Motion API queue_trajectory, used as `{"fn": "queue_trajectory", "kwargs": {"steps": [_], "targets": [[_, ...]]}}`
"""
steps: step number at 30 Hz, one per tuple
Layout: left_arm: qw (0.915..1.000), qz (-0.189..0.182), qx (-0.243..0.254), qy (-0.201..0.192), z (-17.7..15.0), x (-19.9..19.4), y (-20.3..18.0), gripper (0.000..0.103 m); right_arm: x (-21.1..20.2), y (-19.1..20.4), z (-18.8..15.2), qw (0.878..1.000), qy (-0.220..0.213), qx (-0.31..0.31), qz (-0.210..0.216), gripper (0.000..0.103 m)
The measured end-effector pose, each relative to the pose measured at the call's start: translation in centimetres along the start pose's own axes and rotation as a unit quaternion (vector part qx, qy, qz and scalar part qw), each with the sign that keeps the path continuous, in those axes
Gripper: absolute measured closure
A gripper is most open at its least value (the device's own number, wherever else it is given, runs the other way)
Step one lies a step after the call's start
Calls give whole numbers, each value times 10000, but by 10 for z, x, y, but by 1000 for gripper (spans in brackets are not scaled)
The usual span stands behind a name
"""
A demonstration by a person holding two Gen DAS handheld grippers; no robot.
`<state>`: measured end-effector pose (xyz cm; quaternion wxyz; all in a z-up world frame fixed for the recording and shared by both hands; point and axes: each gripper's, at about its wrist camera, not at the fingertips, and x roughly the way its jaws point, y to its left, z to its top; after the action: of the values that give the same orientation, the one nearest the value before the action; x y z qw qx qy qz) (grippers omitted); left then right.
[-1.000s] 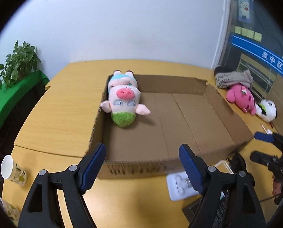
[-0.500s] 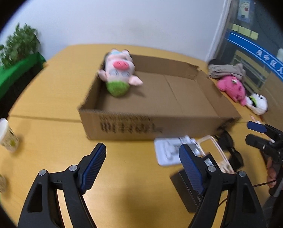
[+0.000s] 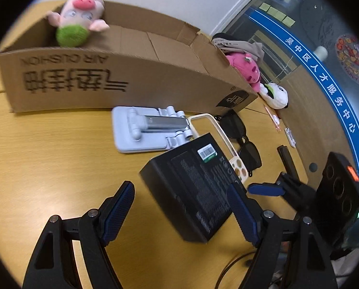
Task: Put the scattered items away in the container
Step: 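Grasp the black UGREEN box between the left and right tool fingers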
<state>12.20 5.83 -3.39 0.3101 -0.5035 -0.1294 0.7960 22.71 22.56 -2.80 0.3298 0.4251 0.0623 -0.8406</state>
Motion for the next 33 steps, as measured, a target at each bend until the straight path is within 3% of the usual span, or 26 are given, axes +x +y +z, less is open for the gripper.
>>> {"fn": "queue_trajectory", "kwargs": {"steps": [4,8,12,17,25,26,27,33], "targets": [[9999,107,60,49,16,21,4,24,14,1,3,9976,-84,-75,-689,1],[9999,-12,52,151,22,37,10,29,30,0,4,9980,-84,15,-629,2],[10000,45,64,-26,16,36,12,28,45,10,0,9958,-32,-122,-908,5],[9997,158,61,-162,12,28,17,28,47,19,-3,9957,-53,-177,-906,15],[9984,436,131,-322,8,13,12,29,42,26,-3,9976,-205,-3,-667,18],[9986,405,120,-311,8,11,11,31,40,27,-1,9971,-258,-16,-714,36],[9985,427,133,-301,7,10,10,31,37,28,2,9962,-332,-23,-805,38],[9986,419,113,-288,10,9,10,31,30,19,9,9970,-384,143,-662,38]]}}
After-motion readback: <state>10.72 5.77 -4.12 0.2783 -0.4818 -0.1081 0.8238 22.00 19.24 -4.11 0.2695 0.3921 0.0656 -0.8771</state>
